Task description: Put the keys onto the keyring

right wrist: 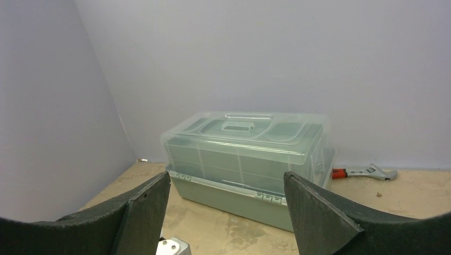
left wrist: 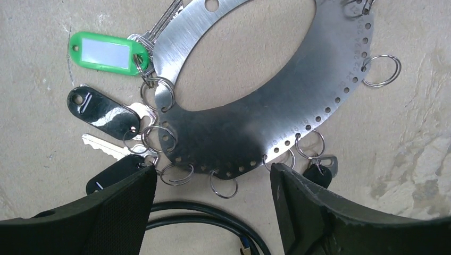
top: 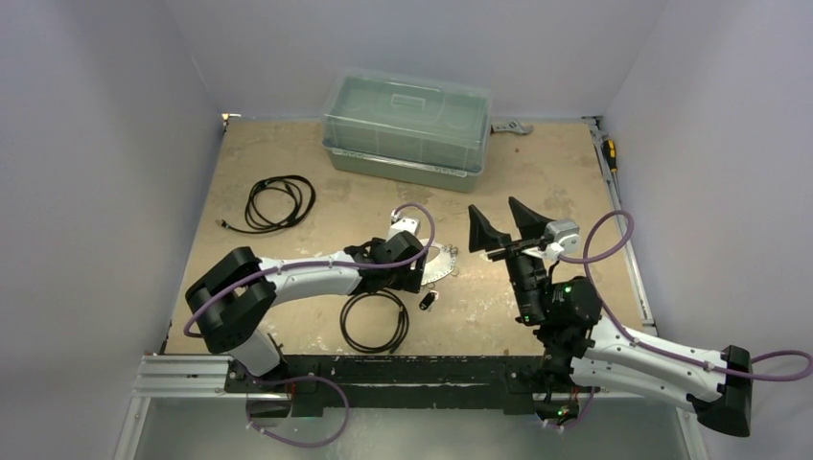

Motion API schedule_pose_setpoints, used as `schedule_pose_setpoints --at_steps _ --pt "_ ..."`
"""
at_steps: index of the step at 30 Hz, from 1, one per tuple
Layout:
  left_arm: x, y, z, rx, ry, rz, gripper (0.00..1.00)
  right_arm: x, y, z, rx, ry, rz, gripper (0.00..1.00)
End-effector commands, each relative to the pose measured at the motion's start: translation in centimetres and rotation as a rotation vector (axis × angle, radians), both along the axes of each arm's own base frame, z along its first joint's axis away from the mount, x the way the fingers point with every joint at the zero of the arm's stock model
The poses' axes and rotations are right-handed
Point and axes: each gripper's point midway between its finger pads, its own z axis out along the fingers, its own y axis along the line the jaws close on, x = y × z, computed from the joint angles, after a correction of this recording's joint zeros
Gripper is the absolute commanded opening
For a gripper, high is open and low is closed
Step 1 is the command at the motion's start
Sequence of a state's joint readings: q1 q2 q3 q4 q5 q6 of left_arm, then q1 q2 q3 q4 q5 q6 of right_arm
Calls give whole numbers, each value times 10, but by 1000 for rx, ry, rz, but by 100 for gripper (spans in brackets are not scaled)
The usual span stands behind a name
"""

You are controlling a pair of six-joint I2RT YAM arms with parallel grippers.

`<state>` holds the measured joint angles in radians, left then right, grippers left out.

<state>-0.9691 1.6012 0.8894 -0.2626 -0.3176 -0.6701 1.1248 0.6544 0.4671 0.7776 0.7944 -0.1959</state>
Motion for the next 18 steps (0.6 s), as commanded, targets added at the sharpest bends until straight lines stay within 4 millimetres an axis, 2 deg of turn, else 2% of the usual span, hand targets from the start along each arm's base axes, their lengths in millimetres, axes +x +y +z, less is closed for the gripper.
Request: schedule_pose_setpoints --at_steps 1,9,13,18 --pt "12 -8 11 -31 -44 53 76 1 -5 5 27 -10 -24 81" --pt "15 -8 -10 -17 -44 71 75 2 -3 4 22 -8 -19 82" --pt "26 -9 -16 29 -75 73 74 2 -3 5 23 -8 -20 82" --pt "47 -20 -16 56 -133 56 74 1 -4 4 25 -8 -19 82"
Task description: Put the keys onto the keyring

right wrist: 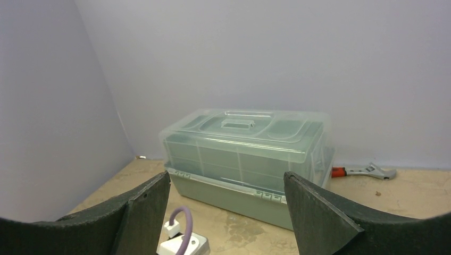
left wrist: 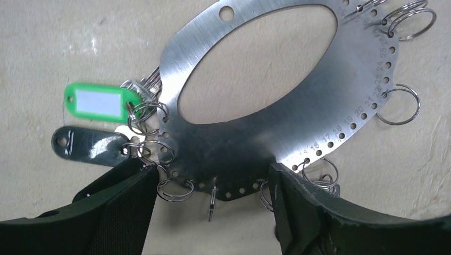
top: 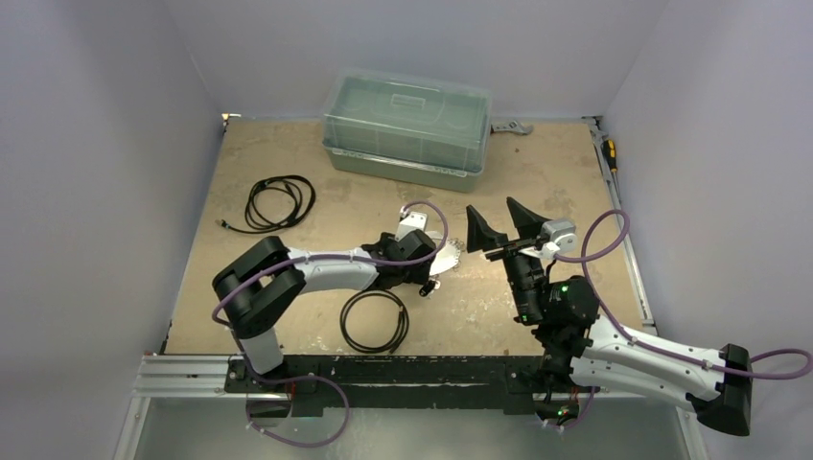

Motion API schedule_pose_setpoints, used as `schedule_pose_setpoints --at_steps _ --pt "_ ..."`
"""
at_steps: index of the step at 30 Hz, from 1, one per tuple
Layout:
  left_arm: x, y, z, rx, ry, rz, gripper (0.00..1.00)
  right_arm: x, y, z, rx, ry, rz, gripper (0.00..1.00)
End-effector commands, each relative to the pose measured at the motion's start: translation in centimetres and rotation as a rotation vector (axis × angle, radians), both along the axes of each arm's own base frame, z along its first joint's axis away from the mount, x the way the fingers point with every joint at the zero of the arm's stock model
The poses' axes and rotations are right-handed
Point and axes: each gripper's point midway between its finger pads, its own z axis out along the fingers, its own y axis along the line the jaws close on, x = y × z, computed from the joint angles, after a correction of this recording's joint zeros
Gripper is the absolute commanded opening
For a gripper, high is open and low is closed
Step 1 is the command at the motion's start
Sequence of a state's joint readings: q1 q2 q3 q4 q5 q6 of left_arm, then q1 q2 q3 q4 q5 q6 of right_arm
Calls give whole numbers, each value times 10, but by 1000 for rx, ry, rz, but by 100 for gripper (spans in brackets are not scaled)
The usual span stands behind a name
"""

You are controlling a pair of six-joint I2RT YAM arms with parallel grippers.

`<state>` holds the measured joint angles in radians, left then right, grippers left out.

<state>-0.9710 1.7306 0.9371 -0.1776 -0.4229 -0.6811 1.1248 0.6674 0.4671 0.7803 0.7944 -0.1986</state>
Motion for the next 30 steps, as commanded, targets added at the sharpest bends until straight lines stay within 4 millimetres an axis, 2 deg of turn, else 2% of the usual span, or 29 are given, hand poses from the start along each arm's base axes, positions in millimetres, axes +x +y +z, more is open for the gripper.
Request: schedule_pose_setpoints --at_steps 1,4,8,14,16,19,21,26,30 --pt "27 -13 3 24 -73 -15 74 0 -7 7 37 -13 -17 82" --pt "50 -18 5 51 -112 -34 74 0 -7 6 35 -10 -22 82" --pt "74 -14 13 137 -172 -15 79 0 -9 7 37 -11 -26 82" --pt "76 -10 58 109 -235 -26 88 -1 -11 7 49 -16 -25 82" --pt "72 -3 80 101 -256 -21 90 -1 -12 7 56 -17 -23 82" --pt "68 16 127 78 -326 22 95 -2 -14 8 67 -22 -22 81" --pt "66 36 159 66 -391 97 99 -3 -15 9 76 -25 -22 81" --pt "51 86 231 40 -523 223 99 -3 -10 12 84 -28 -2 81" --pt "36 119 277 36 -624 228 99 0 -1 13 67 -17 9 81"
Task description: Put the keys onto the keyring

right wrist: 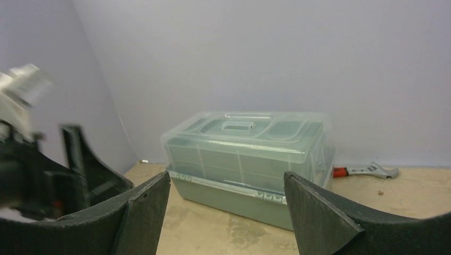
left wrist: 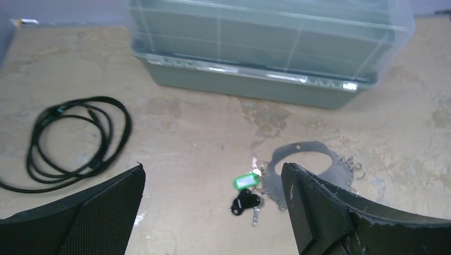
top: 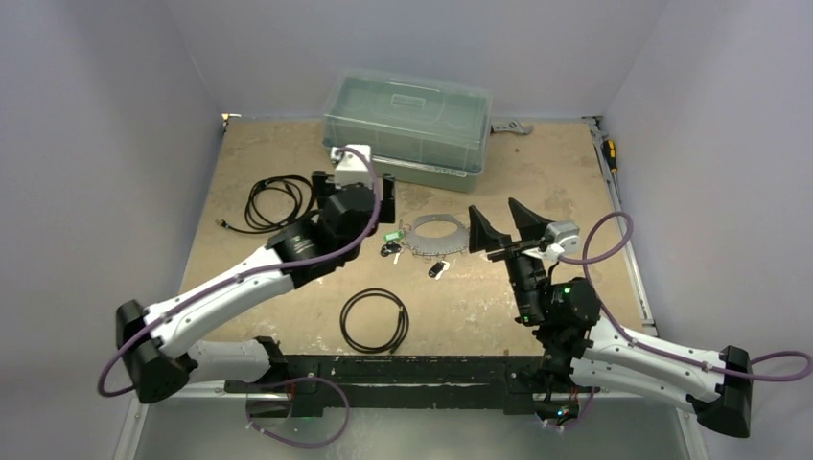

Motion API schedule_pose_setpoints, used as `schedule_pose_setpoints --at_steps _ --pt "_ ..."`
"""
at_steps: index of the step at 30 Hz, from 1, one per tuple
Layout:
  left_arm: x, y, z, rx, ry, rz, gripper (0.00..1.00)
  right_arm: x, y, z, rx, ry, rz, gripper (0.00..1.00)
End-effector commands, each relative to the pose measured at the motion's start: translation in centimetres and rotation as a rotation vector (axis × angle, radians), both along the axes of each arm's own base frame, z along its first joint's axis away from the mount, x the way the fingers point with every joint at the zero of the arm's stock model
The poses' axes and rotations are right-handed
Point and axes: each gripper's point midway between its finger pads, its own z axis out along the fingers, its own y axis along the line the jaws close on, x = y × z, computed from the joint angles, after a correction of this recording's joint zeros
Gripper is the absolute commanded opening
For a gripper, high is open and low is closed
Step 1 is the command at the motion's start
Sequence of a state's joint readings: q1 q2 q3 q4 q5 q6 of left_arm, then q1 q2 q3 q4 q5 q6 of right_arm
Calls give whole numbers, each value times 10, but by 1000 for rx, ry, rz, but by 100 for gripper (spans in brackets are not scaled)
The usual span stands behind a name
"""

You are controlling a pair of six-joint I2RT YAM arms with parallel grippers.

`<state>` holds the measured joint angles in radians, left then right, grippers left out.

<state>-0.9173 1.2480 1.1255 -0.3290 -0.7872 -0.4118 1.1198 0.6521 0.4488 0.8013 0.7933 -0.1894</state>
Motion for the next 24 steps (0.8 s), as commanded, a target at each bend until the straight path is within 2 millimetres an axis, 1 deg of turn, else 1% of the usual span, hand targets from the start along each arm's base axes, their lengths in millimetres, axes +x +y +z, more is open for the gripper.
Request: schedule_pose_setpoints --at_steps 1,4,6,7,10,12,14,15,17,21,24 --pt "-16 49 40 76 -98 65 99 1 5 14 40 -10 13 81" --pt "-27 75 72 72 -168 103 99 2 10 15 40 -4 30 81" --pt "-34 103 90 58 -217 210 99 3 14 13 32 4 33 81" --pt "-38 114 98 49 -239 243 99 4 15 13 29 8 34 81" --pt "-44 127 108 75 -316 232 99 6 18 10 14 28 30 81" --pt "-47 135 102 79 -343 251 99 7 17 7 6 47 25 81" --pt "-47 135 87 85 -347 251 99 6 17 4 1 72 30 81" --pt "-46 134 75 105 -335 243 99 6 17 1 -3 89 35 82" --pt "-42 130 60 117 -310 224 99 4 16 -5 -14 132 48 84" --pt "-40 117 44 94 -276 166 99 -6 12 -13 24 198 107 92" --pt "-38 108 42 87 -273 125 99 -13 8 -21 69 270 141 97"
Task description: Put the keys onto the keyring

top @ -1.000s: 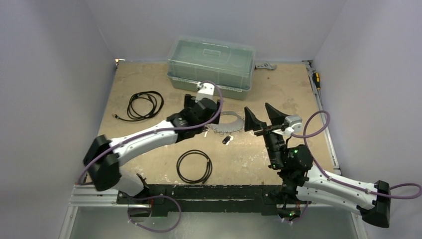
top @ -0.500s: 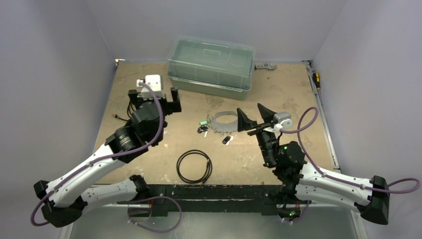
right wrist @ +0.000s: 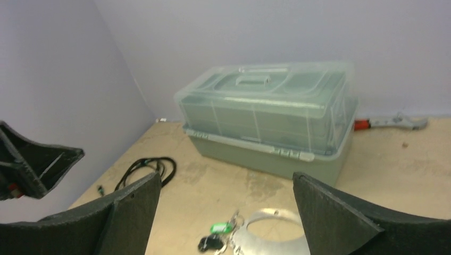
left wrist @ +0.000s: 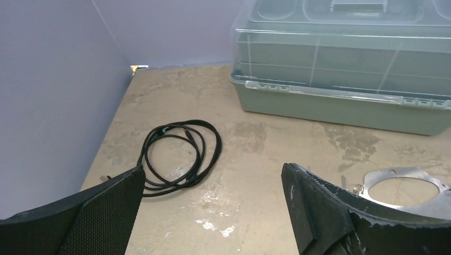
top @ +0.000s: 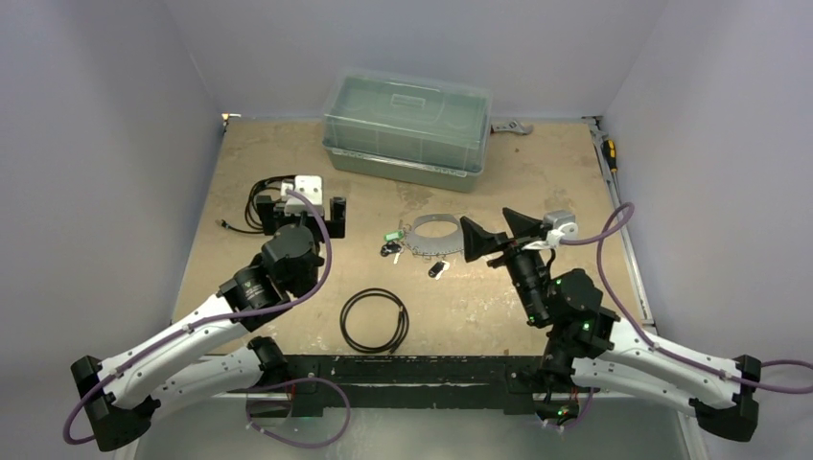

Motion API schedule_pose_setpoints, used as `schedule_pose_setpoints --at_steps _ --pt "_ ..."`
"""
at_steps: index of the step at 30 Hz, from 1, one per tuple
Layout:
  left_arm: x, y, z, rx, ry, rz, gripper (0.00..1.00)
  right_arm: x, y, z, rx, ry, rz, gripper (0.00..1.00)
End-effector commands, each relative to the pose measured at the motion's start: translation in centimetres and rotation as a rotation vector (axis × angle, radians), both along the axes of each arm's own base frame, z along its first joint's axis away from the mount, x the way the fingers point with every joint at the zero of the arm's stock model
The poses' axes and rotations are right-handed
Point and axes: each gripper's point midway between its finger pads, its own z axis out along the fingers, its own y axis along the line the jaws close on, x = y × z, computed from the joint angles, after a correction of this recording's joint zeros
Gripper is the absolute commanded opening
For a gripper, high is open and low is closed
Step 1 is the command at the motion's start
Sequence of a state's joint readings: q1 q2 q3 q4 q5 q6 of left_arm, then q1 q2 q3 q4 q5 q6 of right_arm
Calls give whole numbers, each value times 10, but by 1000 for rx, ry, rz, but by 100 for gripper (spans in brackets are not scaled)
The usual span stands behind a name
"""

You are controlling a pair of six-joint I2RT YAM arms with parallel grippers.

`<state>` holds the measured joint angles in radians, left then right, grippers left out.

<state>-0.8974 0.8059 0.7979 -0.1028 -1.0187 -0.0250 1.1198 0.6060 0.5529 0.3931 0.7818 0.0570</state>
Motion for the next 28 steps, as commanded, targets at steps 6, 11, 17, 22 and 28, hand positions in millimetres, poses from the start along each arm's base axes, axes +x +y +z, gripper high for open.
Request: schedule_pose_setpoints --at_steps 6,11,17,22,28 --pt "1 -12 7 -64 -10 -67 99 -22 -12 -4 94 136 97 99" --pt "0 -11 6 -64 -13 -63 99 -27 -18 6 121 124 113 99" --pt "0 -13 7 -72 -14 -75 99 -30 -27 13 119 104 107 99" --pt "-1 -10 8 -71 -16 -71 99 -36 -29 20 122 68 142 99" --pt "-2 -8 10 -91 -23 -57 99 -32 -35 31 136 64 101 99"
